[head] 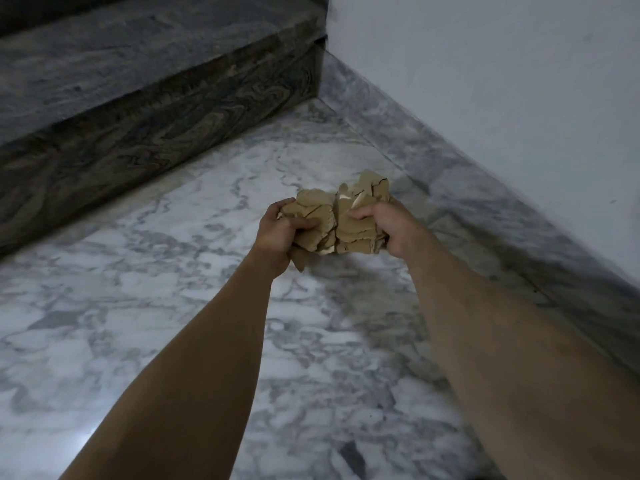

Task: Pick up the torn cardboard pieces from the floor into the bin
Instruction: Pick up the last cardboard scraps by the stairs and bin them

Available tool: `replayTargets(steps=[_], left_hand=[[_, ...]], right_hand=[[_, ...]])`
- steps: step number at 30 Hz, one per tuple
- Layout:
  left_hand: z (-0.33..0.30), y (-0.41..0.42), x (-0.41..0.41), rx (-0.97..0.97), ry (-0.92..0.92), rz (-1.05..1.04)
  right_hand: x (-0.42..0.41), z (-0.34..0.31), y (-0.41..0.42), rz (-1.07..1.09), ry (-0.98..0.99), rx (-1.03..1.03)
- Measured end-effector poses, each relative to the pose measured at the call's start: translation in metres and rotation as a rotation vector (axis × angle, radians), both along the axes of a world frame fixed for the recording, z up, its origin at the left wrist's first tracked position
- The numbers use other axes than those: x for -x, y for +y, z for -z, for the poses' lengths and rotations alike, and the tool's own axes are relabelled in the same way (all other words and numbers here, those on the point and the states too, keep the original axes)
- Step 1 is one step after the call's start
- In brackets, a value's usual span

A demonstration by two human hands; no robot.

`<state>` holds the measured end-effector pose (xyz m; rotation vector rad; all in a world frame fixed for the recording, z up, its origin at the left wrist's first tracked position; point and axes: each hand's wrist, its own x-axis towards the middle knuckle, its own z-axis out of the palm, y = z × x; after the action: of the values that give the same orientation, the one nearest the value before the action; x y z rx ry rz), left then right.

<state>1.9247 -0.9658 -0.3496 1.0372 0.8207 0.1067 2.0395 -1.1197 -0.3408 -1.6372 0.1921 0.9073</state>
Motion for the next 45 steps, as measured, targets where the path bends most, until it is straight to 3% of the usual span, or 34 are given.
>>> replayTargets(steps=[10, 15, 20, 28, 34, 40, 45], left_hand=[[-0.009, 0.000, -0.039, -0.003, -0.003, 0.083], [-0.055, -0.017, -0.034, 0.057, 0.082, 0.145], [-0.172, -0.045, -0.016, 0.085, 0.160, 0.268], [-0.422, -0.103, 0.005, 0.133, 0.213, 0.506], [-0.582, -0.165, 0.032, 0.165, 0.198, 0.772], [-0.703, -0.248, 0.084, 0.153, 0.146, 1.074], [-0.762, -0.338, 0.151, 0.096, 0.086, 1.339]], right_hand=[[-0.021, -0.007, -0.004, 0.015, 0.113, -0.092], [-0.005, -0.054, -0.029, 0.041, 0.158, -0.074], [0.033, -0.172, -0.072, 0.077, 0.225, -0.103], [0.094, -0.422, -0.143, 0.438, 0.271, -0.238], [0.181, -0.584, -0.211, 0.731, 0.281, -0.186], [0.291, -0.702, -0.276, 1.080, 0.176, -0.245], [0.402, -0.768, -0.338, 1.328, 0.070, -0.262]])
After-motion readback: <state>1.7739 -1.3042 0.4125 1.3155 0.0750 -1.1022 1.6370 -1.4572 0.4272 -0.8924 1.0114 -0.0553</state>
